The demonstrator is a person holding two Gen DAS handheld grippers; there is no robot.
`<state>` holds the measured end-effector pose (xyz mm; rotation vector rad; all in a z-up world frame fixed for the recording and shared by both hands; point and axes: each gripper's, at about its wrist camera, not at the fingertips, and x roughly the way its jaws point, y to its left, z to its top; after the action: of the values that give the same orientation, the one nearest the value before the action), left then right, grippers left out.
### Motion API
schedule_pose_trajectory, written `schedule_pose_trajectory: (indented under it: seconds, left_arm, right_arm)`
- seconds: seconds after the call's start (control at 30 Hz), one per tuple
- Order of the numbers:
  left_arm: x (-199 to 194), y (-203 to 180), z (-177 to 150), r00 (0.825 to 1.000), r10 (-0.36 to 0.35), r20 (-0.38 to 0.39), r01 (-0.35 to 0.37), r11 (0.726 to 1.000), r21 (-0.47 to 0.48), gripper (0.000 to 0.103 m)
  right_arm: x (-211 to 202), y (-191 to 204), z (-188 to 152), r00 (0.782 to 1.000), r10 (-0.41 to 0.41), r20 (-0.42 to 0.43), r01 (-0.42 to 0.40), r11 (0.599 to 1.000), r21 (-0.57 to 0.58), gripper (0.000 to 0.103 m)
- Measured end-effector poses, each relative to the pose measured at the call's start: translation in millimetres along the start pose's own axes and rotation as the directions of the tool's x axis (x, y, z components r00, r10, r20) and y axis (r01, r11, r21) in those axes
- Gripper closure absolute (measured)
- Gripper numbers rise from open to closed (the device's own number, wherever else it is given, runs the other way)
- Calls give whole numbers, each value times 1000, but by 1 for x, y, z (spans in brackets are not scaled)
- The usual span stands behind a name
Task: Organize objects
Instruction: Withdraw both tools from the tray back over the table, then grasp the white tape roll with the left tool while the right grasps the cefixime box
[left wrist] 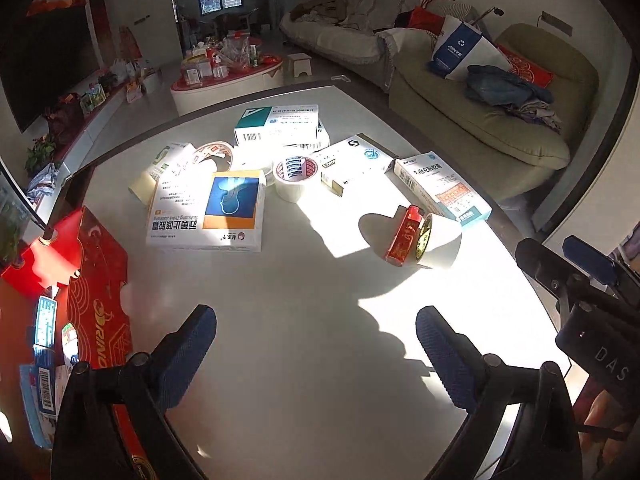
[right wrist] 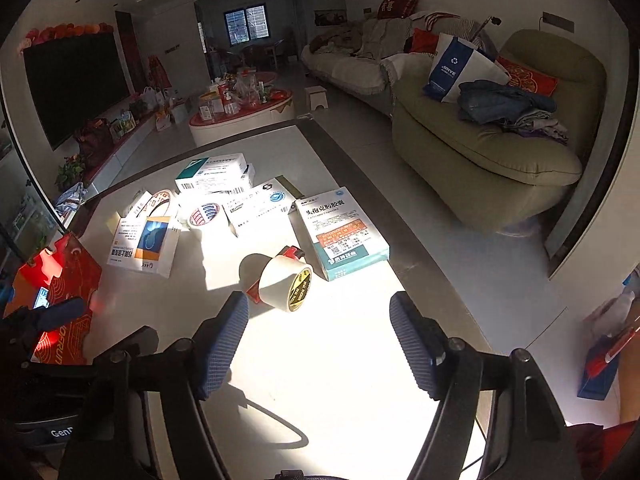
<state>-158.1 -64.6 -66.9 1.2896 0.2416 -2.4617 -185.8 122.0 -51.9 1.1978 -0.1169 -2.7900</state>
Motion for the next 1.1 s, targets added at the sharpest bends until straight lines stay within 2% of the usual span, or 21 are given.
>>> schedule_pose_trajectory:
  seconds: [0.13,0.2,0.47,0.53,0.6,0.67,0.8,0.87,1.03,1.1]
  left_arm:
    - [23,-12,10,999,-30,-25,29,999,-25,2]
    - [30,-22,16,997,-65,-30,64,998,-28,2]
    - [49,-83,31,993,-116,-11,116,988,97,3]
    - [56,-90,32,989,-145,-29,147,985,91,13]
    - [63,-92,33,986,-158,-52,161,984,72,17]
    - [68,-91,32,988,-146,-60,149,987,65,17]
    - [78,-91,31,988,-136,-77,141,989,52,35]
    - [82,-95,31,989,-119,-85,125,990,68,40]
    - [86,-97,27,989,-111,-98,118,990,74,71]
    - [86,-94,27,987,-125,-99,131,990,59,71]
  right_arm:
    - [24,-19,11,999,22,-38,-22,1000,2,31]
    - [31,-29,14,999,3,-36,-2,1000,13,31]
    - [38,-76,19,999,-29,-42,33,993,109,31]
    - [40,-81,17,998,-38,-42,42,993,108,31]
    - [42,-86,17,998,-34,-43,38,993,113,31]
    - [47,-87,19,999,-16,-48,21,994,107,31]
    - [65,-84,29,998,12,-56,-10,999,47,31]
    - [79,-81,35,996,37,-86,-35,999,16,31]
    - [114,-59,52,978,78,-191,-100,989,-108,31]
    - [121,-49,55,975,87,-206,-119,982,-148,31]
